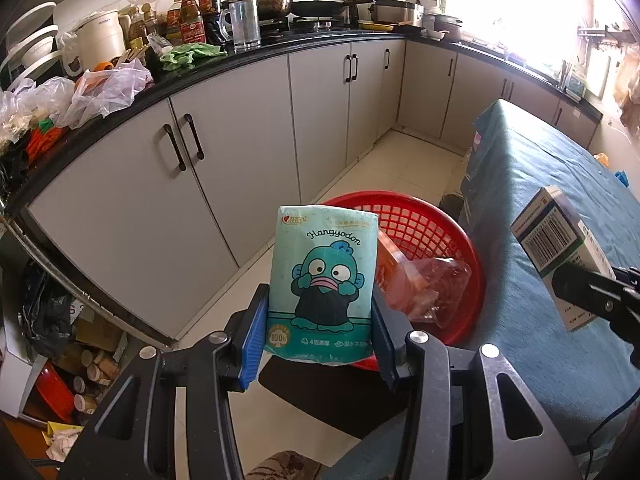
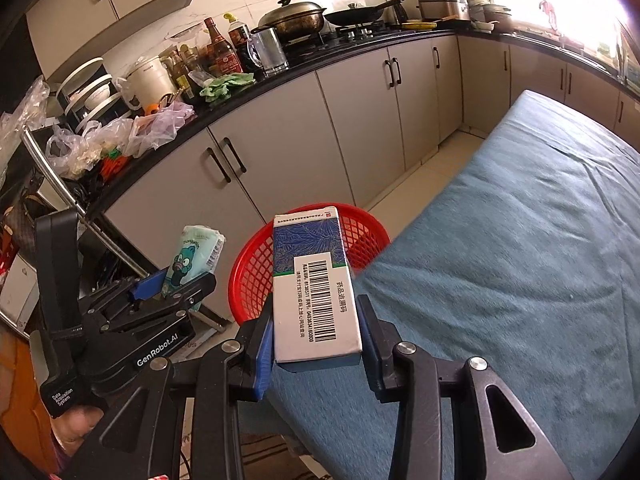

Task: Collect trash
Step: 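Lower the green pack and white box over the red basket with both grippers, then open both grippers to drop the pack and box into the basket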

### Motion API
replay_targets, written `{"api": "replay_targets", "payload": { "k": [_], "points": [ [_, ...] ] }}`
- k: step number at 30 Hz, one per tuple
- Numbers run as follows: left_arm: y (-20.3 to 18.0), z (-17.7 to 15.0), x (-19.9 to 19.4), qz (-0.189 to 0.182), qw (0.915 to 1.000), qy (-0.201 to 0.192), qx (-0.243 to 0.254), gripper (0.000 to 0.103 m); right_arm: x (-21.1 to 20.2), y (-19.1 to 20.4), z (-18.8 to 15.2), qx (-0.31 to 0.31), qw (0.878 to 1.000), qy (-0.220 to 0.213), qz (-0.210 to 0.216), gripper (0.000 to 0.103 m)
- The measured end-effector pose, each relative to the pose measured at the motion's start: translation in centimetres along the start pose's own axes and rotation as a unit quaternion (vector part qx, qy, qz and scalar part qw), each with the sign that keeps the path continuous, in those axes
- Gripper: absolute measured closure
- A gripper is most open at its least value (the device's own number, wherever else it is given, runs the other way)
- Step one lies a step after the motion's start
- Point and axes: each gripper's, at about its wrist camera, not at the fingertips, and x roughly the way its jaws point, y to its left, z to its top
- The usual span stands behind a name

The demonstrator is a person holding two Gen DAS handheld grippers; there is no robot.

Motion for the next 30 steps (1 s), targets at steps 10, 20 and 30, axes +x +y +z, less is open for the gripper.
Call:
{"api": "replay_targets", "payload": {
  "k": [10, 20, 30],
  "points": [
    [1.1, 1.0, 1.7, -0.015, 0.9998, 0.008, -0.012, 0.058, 2.2, -0.1, 2.0, 0.016, 1.000, 0.004, 0.007, 0.063],
    [1.6, 2.4, 3.7, -0.027, 0.9992, 0.017, -0.022, 0.058, 5.0, -0.2, 4.0, 0.020, 1.000, 0.006, 0.001, 0.063],
    [1.7, 3.6, 6.1, -0.060, 0.9965, 0.031, -0.050, 0.058, 8.0, -2.0, 5.3, 0.050, 0.999, 0.013, 0.005, 0.063]
  ]
}}
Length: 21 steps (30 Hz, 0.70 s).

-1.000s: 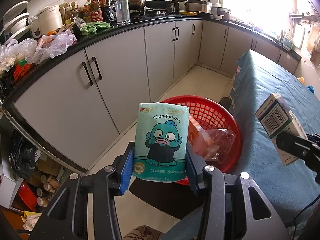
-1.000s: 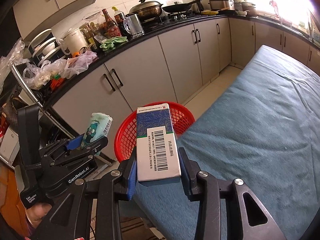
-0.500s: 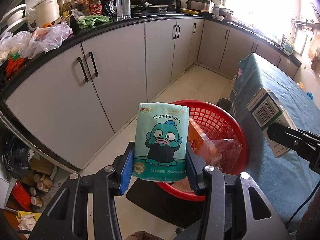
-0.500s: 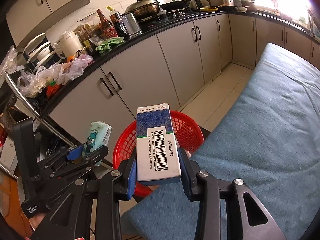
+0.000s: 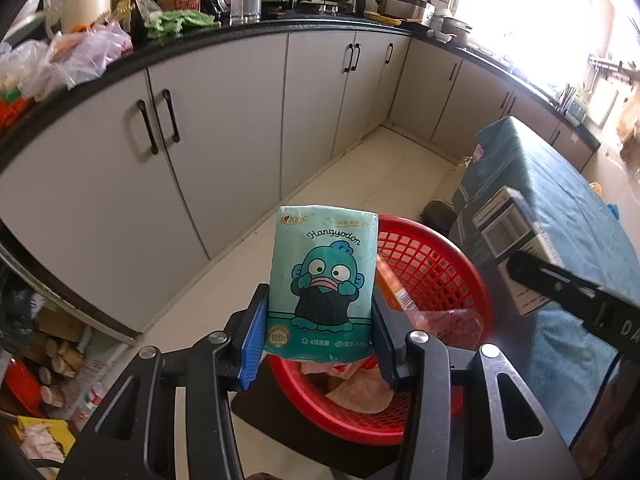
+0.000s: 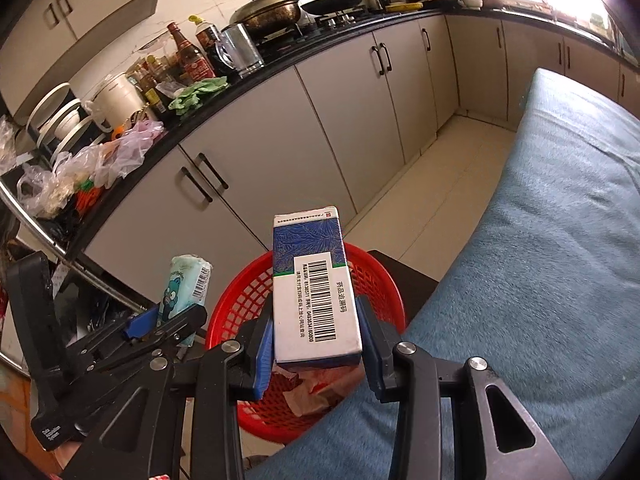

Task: Collect trash
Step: 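Open both grippers to drop the pack and box into the basket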

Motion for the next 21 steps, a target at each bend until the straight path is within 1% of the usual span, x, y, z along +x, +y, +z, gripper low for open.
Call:
{"api": "replay_targets", "payload": {
  "k": [6, 12, 13, 16, 17, 18, 19, 21],
  "points": [
    [-0.4, 0.3, 1.3, -0.007, 0.9999, 0.009, -0.002, 0.057, 1.5, -0.6, 0.2, 0.009, 1.000, 0.011, 0.002, 0.063],
    [-0.5, 0.0, 1.4, -0.012, 0.9999, 0.005, -0.002, 0.053, 1.8, -0.8, 0.3, 0.010, 1.000, 0.011, 0.014, 0.061],
    [-0.4, 0.1, 1.4, -0.012, 0.9999, 0.005, -0.002, 0.053, 1.8, -0.8, 0.3, 0.012, 1.000, 0.011, 0.017, 0.059],
    [-0.4, -0.1, 1.2, -0.010, 0.9999, 0.005, 0.001, 0.052, 1.7, -1.0, 0.3, 0.017, 1.000, 0.007, 0.025, 0.048],
    [-0.4, -0.2, 1.1, -0.011, 0.9999, 0.004, 0.001, 0.051, 1.5, -1.0, 0.3, 0.018, 1.000, 0.004, 0.026, 0.042],
    [-0.4, -0.3, 1.0, -0.011, 0.9999, 0.003, 0.002, 0.046, 1.4, -1.0, 0.3, 0.018, 0.999, 0.001, 0.026, 0.038],
    [-0.5, -0.4, 0.7, -0.012, 0.9999, 0.002, 0.003, 0.041, 1.2, -1.0, 0.3, 0.018, 1.000, -0.002, 0.026, 0.038],
    [-0.5, -0.5, 0.2, -0.011, 0.9999, -0.003, 0.004, 0.037, 0.8, -0.9, 0.2, 0.020, 0.999, -0.009, 0.026, 0.037]
  ]
}}
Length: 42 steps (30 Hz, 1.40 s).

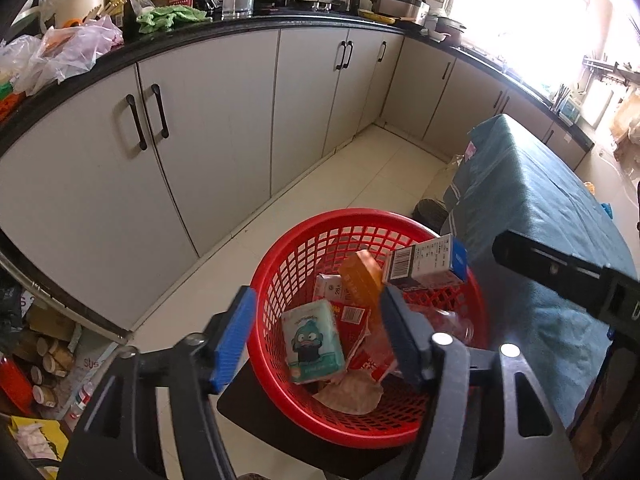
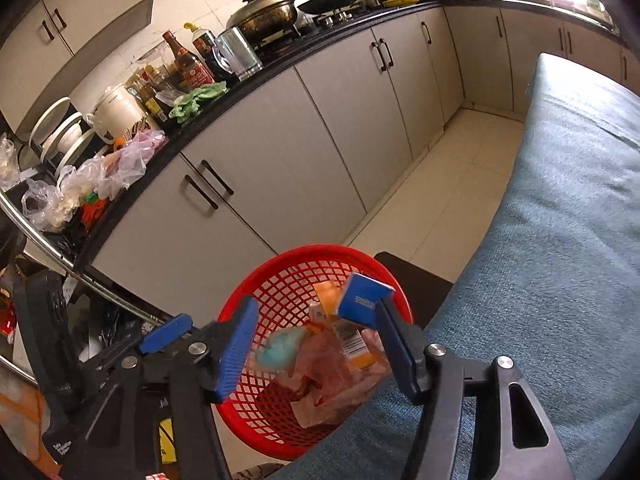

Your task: Collect trash

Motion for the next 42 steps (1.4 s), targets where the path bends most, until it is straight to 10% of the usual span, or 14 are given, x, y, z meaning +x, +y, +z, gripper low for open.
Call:
{"api": "replay_targets", "payload": {
  "k": [19, 36, 42],
  "points": [
    [-0.8, -3.0, -8.9, 0.049, 0.9936, -0.100, 0.018, 0.014, -7.3, 0.8, -3.6, -0.011, 0.999, -0.034, -0.023, 0.030],
    [-3.7, -8.3, -20.7, 0.173, 0.9457, -0.272, 0.039, 0.000, -15.2, 2.8, -11.1, -0.045, 0.993, -0.086, -0.072, 0.020],
    [-5.4, -10.0, -21.0, 0.172, 0.9509, -0.252, 0.053, 0.000, -17.3, 3.0, -13.5, -0.043, 0.989, -0.108, -0.089, 0.018]
  ]
}}
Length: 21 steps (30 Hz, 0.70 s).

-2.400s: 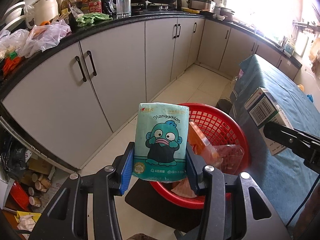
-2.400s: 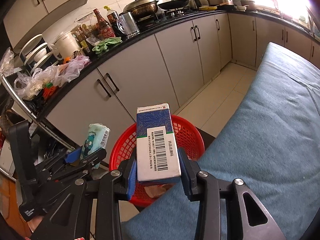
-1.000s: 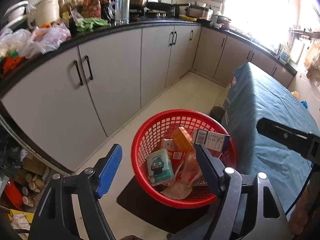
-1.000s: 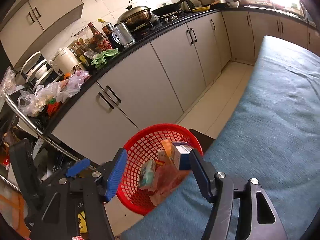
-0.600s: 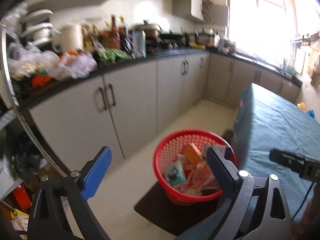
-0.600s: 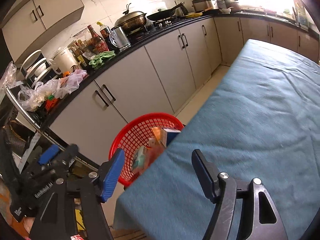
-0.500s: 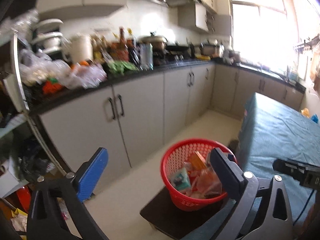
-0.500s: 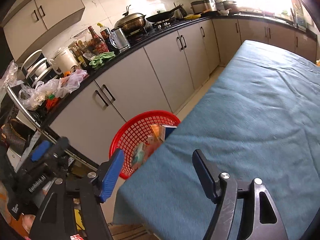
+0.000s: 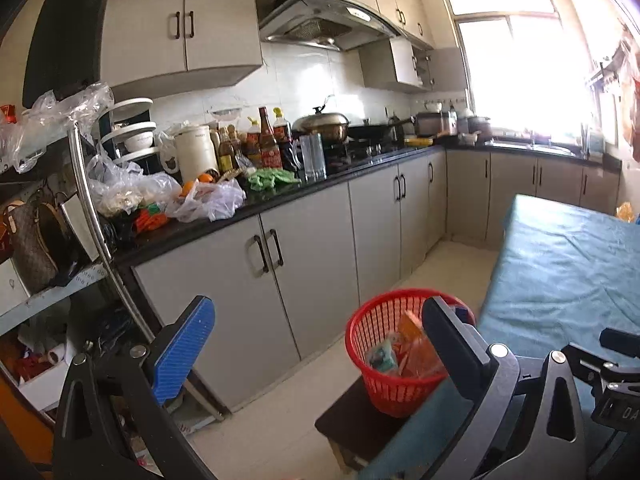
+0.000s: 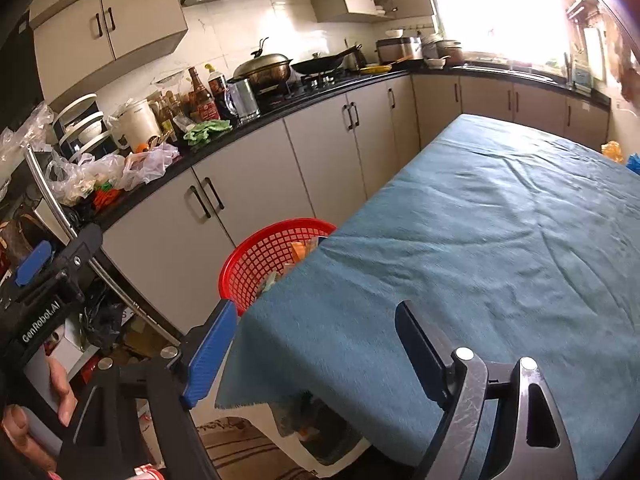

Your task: Collect trash

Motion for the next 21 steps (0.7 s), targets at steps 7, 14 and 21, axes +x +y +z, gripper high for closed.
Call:
{"api": "replay_targets", "payload": {
  "k": [7, 14, 21],
  "points": [
    [0.1, -1.8, -1.1, -0.053, 0.9982, 0.012, -0.023, 0.000, -1.3, -0.3, -1.3, -0.001, 1.000, -0.010, -0.020, 0.017],
    [1.1, -2.7, -0.4, -0.062, 0.9946, 0.038, -0.073, 0.000, -1.8, -0.1, -2.2, -0.004, 0.999, -0.014, -0.031, 0.017],
    [1.8, -3.5, 0.7, -0.068, 0.9906, 0.066, -0.098, 0.000, -1.7, 0.5, -2.4, -0.021, 0.999, -0.015, -0.039, 0.016]
  ]
}}
